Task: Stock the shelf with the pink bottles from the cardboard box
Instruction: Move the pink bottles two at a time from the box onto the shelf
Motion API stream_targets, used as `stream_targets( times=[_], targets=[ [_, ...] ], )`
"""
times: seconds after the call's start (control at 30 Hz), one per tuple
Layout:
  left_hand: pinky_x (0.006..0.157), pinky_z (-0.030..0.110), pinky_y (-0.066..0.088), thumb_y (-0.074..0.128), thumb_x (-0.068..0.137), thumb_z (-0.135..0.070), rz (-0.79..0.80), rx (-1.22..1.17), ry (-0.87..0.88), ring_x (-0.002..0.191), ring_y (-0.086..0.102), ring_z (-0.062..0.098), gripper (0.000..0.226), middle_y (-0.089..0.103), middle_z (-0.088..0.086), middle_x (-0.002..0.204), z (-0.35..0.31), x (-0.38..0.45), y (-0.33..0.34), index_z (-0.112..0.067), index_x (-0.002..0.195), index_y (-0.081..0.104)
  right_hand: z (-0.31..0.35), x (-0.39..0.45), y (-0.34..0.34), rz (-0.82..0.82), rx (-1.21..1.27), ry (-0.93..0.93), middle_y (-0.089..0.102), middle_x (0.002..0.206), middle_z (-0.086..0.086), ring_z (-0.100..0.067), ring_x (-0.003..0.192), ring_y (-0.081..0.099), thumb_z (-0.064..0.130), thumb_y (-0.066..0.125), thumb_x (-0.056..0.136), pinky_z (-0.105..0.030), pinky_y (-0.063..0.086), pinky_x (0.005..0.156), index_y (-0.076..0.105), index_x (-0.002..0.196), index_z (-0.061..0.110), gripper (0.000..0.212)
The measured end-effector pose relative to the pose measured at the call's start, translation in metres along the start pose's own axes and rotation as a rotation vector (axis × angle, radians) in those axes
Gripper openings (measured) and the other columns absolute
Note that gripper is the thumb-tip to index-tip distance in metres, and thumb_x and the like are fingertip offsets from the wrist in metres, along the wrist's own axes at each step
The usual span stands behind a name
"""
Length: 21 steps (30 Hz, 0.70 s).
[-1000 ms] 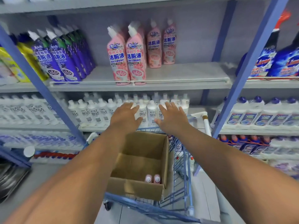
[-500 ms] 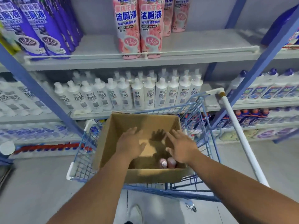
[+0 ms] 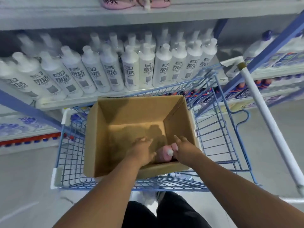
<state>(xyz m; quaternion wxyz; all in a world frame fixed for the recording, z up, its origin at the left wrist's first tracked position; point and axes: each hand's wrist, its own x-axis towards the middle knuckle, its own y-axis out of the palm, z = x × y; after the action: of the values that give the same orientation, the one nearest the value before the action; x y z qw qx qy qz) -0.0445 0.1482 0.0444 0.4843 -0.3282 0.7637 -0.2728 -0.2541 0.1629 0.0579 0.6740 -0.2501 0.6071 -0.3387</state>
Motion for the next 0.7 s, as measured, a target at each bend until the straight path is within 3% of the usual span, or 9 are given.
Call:
stream_targets(
  times=[0.1, 0.17, 0.27, 0.37, 0.5, 0.63, 0.7],
  targets=[
    [0.117, 0.035, 0.028, 0.061, 0.092, -0.047, 0.065, 0.013, 0.024, 0.15, 0.023, 0.021, 0.076, 0.025, 0.0, 0.164, -0.004, 0.022, 0.018, -0.028, 0.157, 0.026, -0.008, 0.022, 0.012, 0.045, 0.026, 0.059, 0.043, 0.143, -0.018, -0.038, 0.127, 0.048, 0.022, 0.047, 0.099, -0.042, 0.044, 0.095, 0.042, 0.146, 0.014, 0.048],
    [0.116, 0.036, 0.03, 0.064, 0.088, -0.053, 0.106, -0.027, 0.007, 0.148, 0.026, 0.022, 0.08, 0.029, 0.002, 0.162, -0.009, 0.036, 0.029, -0.028, 0.155, 0.029, -0.011, 0.032, 0.015, 0.141, -0.004, 0.093, 0.045, 0.138, -0.017, -0.036, 0.124, 0.047, 0.017, 0.043, 0.099, -0.042, 0.045, 0.097, 0.052, 0.135, 0.012, 0.038],
    [0.111, 0.04, 0.038, 0.07, 0.075, -0.063, 0.201, -0.093, -0.015, 0.14, 0.039, 0.027, 0.09, 0.041, 0.006, 0.153, -0.016, 0.059, 0.046, -0.028, 0.15, 0.037, -0.013, 0.049, 0.021, 0.196, -0.134, 0.055, 0.051, 0.133, -0.013, -0.031, 0.12, 0.053, 0.014, 0.045, 0.098, -0.035, 0.045, 0.094, 0.051, 0.133, 0.01, 0.036],
    [0.103, 0.036, 0.046, 0.075, 0.067, -0.062, 0.294, -0.166, -0.011, 0.124, 0.056, 0.025, 0.08, 0.057, 0.002, 0.139, -0.025, 0.077, 0.063, -0.033, 0.138, 0.052, -0.018, 0.068, 0.036, 0.198, -0.131, -0.008, 0.06, 0.129, -0.009, -0.029, 0.115, 0.058, 0.017, 0.047, 0.096, -0.034, 0.045, 0.098, 0.055, 0.131, 0.015, 0.036],
    [0.107, 0.035, 0.044, 0.078, 0.061, -0.066, 0.366, -0.213, 0.005, 0.124, 0.056, 0.024, 0.087, 0.056, -0.001, 0.143, -0.037, 0.105, 0.082, -0.037, 0.139, 0.051, -0.026, 0.084, 0.047, 0.233, -0.132, -0.056, 0.05, 0.132, -0.01, -0.031, 0.117, 0.053, 0.024, 0.053, 0.094, -0.041, 0.047, 0.1, 0.048, 0.139, 0.027, 0.046],
    [0.101, 0.035, 0.047, 0.085, 0.064, -0.043, 0.314, -0.304, -0.112, 0.124, 0.055, 0.03, 0.101, 0.054, 0.007, 0.14, -0.035, 0.119, 0.087, -0.023, 0.149, 0.034, -0.033, 0.102, 0.052, 0.204, -0.116, -0.1, 0.05, 0.128, -0.01, -0.034, 0.11, 0.057, 0.025, 0.049, 0.096, -0.039, 0.049, 0.097, 0.054, 0.134, 0.028, 0.039],
    [0.096, 0.035, 0.05, 0.084, 0.062, -0.036, 0.233, -0.427, -0.178, 0.116, 0.059, 0.029, 0.091, 0.058, 0.006, 0.133, -0.026, 0.12, 0.089, -0.023, 0.141, 0.039, -0.035, 0.109, 0.052, 0.194, -0.009, -0.086, 0.053, 0.128, -0.012, -0.034, 0.108, 0.058, 0.024, 0.049, 0.092, -0.036, 0.049, 0.095, 0.055, 0.132, 0.024, 0.04]
  ],
)
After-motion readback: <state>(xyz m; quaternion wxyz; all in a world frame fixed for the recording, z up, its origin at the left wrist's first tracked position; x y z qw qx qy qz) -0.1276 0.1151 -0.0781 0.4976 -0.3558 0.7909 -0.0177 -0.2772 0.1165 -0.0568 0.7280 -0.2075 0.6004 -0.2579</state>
